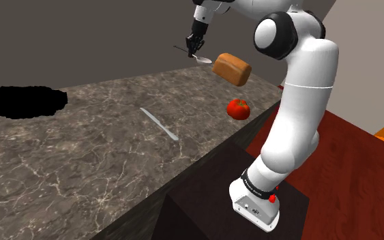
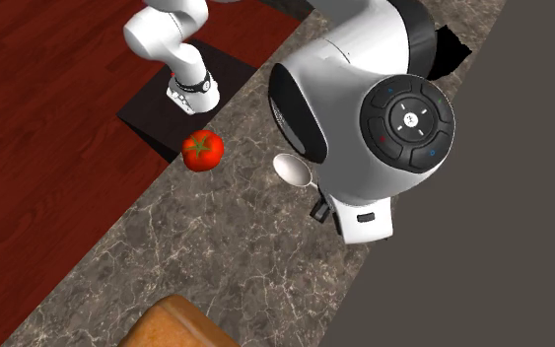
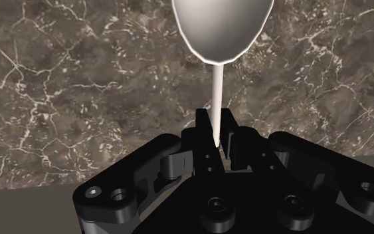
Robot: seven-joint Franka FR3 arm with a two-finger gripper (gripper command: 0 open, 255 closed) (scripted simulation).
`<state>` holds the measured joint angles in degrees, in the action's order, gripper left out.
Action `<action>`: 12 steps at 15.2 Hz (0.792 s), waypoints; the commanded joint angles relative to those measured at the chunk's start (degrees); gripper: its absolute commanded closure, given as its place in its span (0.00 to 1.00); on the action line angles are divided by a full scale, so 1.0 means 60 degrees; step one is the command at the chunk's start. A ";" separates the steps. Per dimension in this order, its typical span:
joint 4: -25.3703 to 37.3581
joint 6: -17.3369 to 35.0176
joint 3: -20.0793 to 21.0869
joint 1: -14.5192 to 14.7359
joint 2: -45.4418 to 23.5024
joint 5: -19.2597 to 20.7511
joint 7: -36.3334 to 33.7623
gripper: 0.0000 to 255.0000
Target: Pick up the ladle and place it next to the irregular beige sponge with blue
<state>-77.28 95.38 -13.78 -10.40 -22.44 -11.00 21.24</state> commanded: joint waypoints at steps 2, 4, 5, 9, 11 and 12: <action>-0.1231 0.0497 0.0117 0.0484 0.0811 0.0175 -0.0486 1.00; -0.1875 0.0739 0.0235 0.0790 0.1271 0.0277 -0.0865 1.00; -0.2169 0.0849 0.0300 0.0937 0.1485 0.0323 -0.1061 1.00; -0.3182 0.1227 0.0608 0.1481 0.2236 0.0477 -0.1872 1.00; -0.3602 0.1385 0.0780 0.1738 0.2554 0.0534 -0.2290 1.00; -0.3791 0.1458 0.0874 0.1860 0.2699 0.0557 -0.2501 1.00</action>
<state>-99.52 104.06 -9.07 0.04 -6.86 -7.78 7.61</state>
